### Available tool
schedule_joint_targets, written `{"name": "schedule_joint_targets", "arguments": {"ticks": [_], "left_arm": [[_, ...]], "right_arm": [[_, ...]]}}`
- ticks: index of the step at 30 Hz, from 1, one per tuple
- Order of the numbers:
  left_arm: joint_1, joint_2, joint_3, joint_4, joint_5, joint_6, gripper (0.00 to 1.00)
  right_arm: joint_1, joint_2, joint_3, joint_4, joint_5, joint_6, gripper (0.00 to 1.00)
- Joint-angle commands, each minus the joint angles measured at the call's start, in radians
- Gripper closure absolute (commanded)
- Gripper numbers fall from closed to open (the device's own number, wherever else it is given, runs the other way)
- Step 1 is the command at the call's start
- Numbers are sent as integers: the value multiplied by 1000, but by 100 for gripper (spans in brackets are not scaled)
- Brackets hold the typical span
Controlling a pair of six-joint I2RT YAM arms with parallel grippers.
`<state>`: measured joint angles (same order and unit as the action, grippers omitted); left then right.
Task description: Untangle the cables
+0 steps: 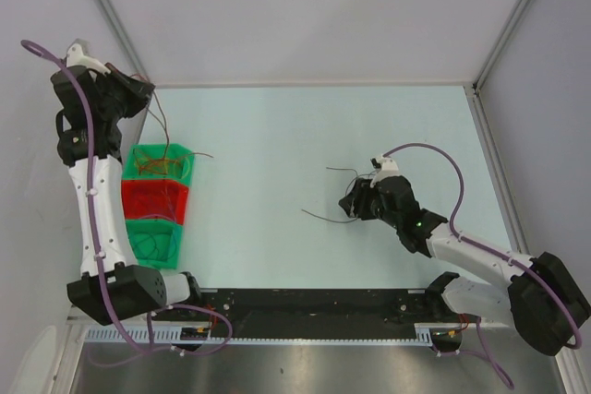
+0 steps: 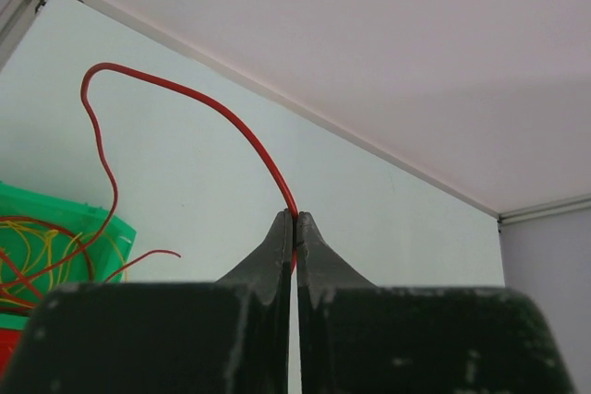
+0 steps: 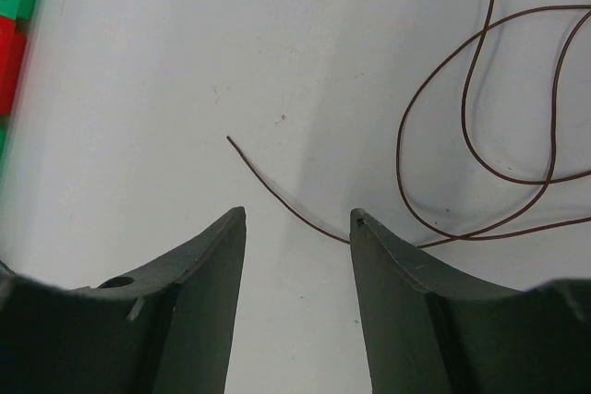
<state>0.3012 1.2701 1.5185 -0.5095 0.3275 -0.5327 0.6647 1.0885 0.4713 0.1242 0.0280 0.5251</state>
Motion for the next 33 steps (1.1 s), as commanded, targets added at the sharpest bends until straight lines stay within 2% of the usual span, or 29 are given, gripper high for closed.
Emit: {"name": "schedule_joint_targets", "arguments": {"ticks": [1,12,20,27,33], "left_arm": [[50,-5,-21,51,27,31,100],[188,-44,-115,134,48,-12,100],[329,-48,-132,180,146,-92,100],[375,-69,-144,200,174,-101,100],[394,-100,-139,189,144,-81,100]], "right_arm": [[-13,2,1,60,-48,13,46],[-33,16,3,64,-76,19,46],[-62,42,4,81,-126,26,46],[-80,63,12,78,-143,38,46],[-89,88,30,65,-146,44,46]]}}
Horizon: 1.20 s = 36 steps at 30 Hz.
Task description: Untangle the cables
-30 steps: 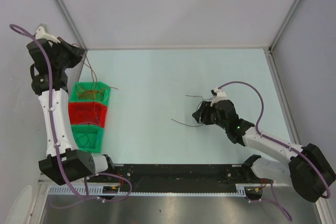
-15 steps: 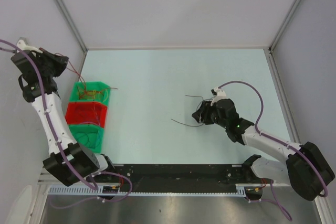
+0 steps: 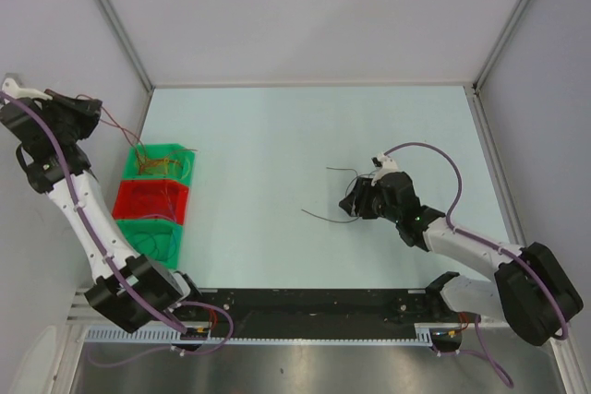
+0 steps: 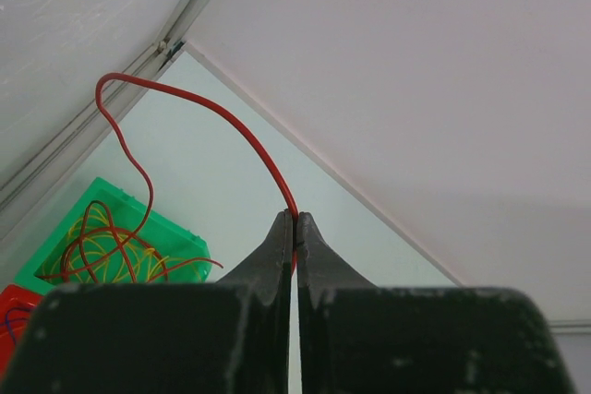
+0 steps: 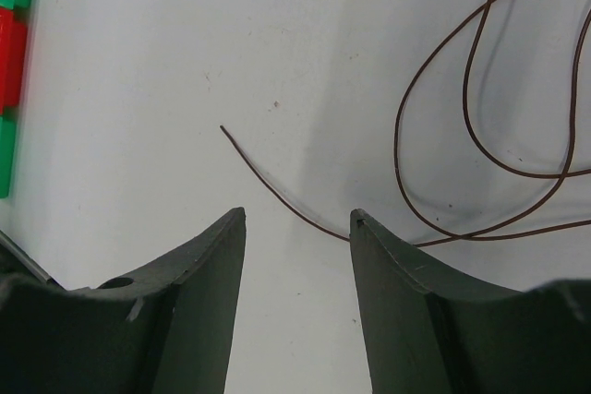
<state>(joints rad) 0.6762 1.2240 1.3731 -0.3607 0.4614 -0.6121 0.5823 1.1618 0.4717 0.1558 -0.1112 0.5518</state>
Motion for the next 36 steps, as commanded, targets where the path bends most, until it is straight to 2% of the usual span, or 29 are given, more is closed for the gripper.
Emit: {"name": "schedule_joint_targets", "arguments": {"ticks": [1,28,36], "left_arm": [[22,-61,7,39,5,2,100],[57,-101,86,-60,-122,87,99],[60,-70,98,-52,-95,80,100]], "right_arm": [[-7,19,31,30,-7,17,46],[-9,105,97,-22,-12,11,46],[-10,113,105,-32,-8,13,46]]}}
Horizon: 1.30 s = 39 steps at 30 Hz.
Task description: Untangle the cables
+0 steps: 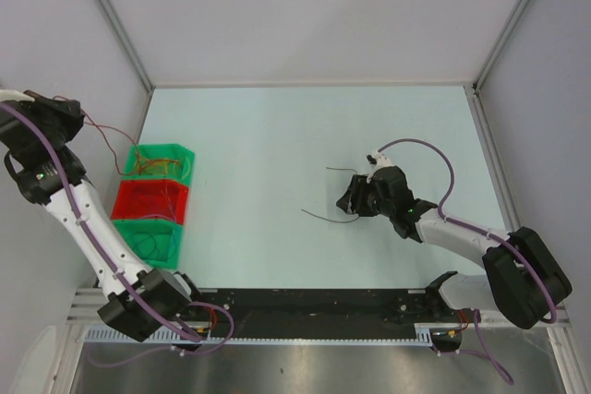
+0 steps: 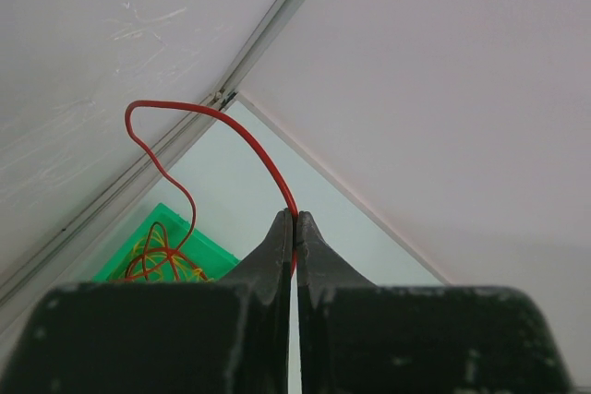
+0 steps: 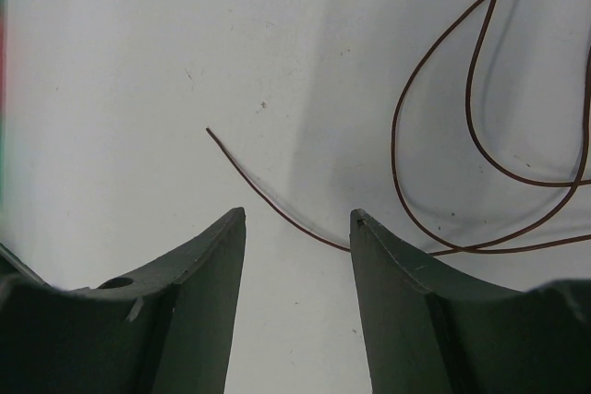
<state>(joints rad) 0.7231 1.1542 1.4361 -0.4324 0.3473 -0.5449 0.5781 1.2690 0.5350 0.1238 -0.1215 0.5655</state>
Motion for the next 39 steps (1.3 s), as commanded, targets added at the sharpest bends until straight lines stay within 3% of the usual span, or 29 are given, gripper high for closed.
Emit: {"name": "schedule_joint_targets", "arguments": {"ticks": [1,10,26,39], "left_arm": [[12,1,26,38,38,2,100],[-8,9,-85,196,94,-38,100],[-237,45,-106,201,-91,23,100],[-274,99,-220,323,-149,14,100]], "right_arm": [[-6,6,42,0,2,-1,46],[-4,7,42,4,-6,-3,47],[0,-2,39,10,-27,-16,48],[-1,9,34,28,-70,-33,48]]}}
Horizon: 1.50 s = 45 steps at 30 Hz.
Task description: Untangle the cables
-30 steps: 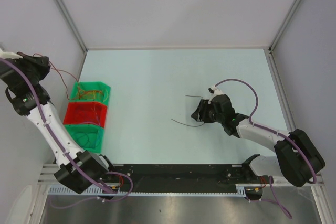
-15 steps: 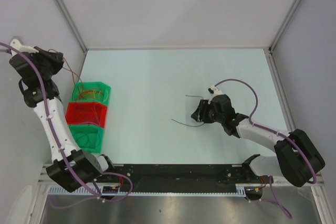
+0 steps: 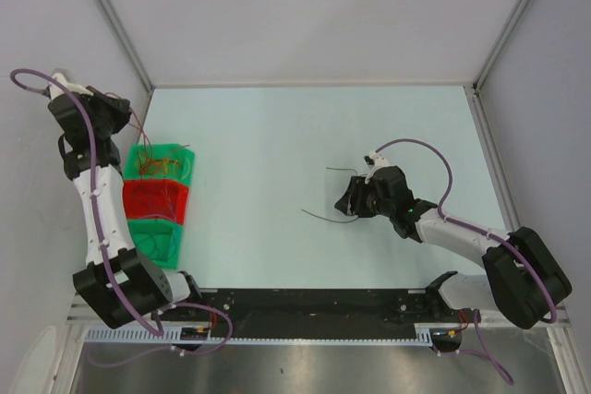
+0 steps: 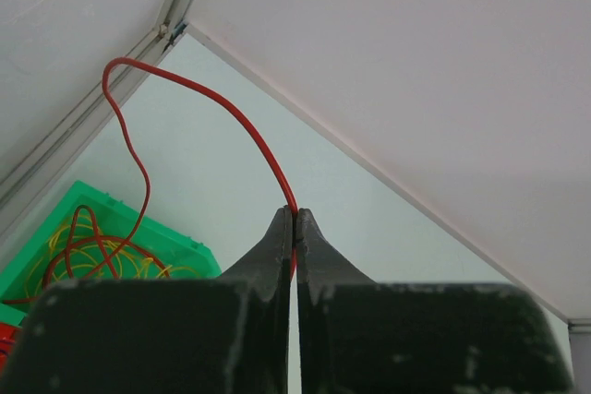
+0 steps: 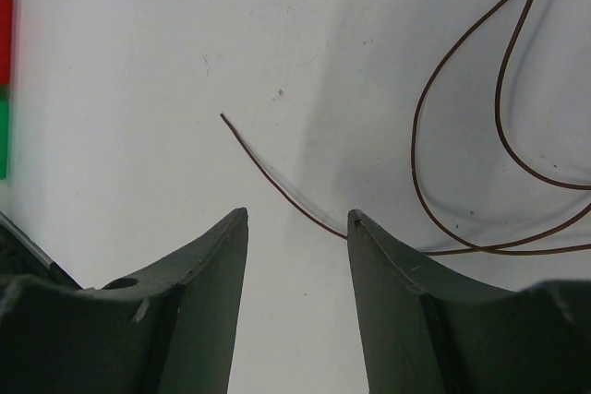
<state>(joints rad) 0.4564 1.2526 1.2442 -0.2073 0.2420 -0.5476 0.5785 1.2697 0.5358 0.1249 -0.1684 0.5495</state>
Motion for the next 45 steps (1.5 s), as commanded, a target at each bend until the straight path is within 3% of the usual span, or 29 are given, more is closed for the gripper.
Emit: {"name": "schedule_joint_targets", "arguments": {"ticks": [1,13,17,21,26,37,45], "left_arm": [[-7,1,-38,111,-46,6,100],[-85,-4,-186,249,-237,-74,100],[-168,-18,-239,287,-300,-48,100],[-245,-38,-276,260,-395,-34,100],[-265,-122,-414,223,-516,-136,100],[-265,-239,-606,177,-569,-264,100],[-266,-228,-623,55,-595,-388,100]], "right_arm": [[-3,8,33,28,-28,-16,48],[-6,16,35,32,-16,-8,49],[-8,16,38,30,-13,-6,49],[-6,17,38,27,-10,-5,50],[-6,19,39,25,-6,-3,50],[-6,19,39,28,-13,-5,50],[-8,23,39,28,-14,-5,50]]}}
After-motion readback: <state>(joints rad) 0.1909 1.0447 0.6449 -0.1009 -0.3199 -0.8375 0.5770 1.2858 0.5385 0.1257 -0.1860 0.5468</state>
